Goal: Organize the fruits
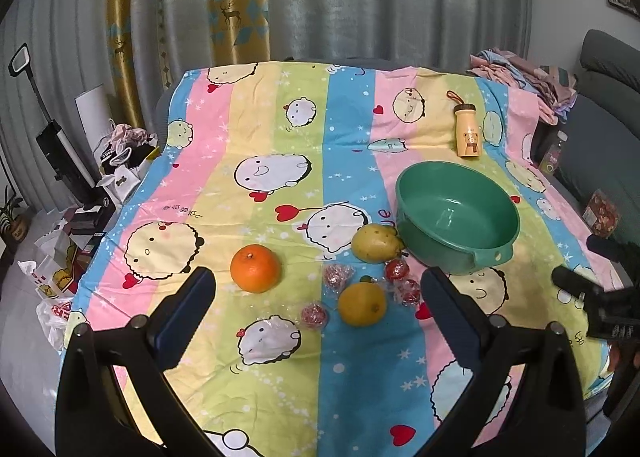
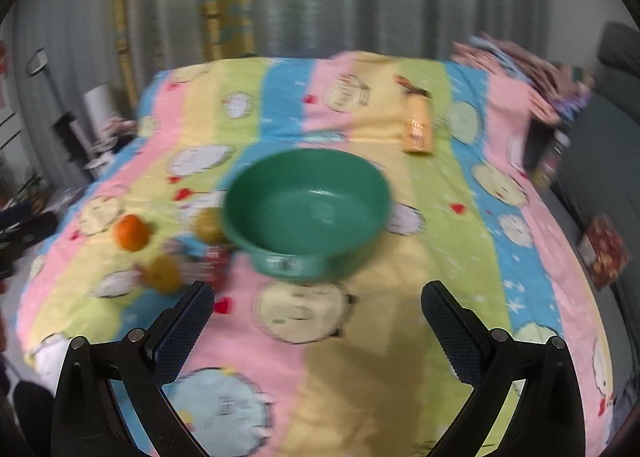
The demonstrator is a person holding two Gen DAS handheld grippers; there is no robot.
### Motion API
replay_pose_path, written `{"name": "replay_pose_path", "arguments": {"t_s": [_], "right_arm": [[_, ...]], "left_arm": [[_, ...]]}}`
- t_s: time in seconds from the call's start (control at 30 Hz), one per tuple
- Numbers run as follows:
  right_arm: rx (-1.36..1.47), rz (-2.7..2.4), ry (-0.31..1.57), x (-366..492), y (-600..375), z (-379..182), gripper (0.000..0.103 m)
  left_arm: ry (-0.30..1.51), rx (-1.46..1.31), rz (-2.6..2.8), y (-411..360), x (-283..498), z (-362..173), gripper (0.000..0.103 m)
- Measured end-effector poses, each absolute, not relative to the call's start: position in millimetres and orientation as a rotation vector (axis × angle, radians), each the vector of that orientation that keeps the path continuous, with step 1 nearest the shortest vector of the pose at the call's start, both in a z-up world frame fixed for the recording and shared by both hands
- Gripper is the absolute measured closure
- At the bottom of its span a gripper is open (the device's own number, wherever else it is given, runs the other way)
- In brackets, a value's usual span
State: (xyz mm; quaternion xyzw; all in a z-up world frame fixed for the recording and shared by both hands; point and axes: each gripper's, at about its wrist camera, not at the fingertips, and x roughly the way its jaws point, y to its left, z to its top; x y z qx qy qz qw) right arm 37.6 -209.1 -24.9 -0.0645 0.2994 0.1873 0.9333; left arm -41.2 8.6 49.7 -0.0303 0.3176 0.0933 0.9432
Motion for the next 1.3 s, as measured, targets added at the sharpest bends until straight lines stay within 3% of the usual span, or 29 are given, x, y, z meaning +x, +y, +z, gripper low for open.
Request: {"name": "replay_pose_path", "arguments": {"t_s": [0.47, 1.3], "right_arm": [[-0.238, 0.544, 0.529, -5.7, -134.3, -7.9, 0.000], [-0.245, 0.561, 0.595, 0.8, -117.4, -20.3, 0.000]], "left_arm": [[0.615, -0.066, 0.205, 15.2, -57.6, 59.6, 0.000], [0.661, -0.092, 0.178, 22.7, -51.9, 44.1, 0.000]]}}
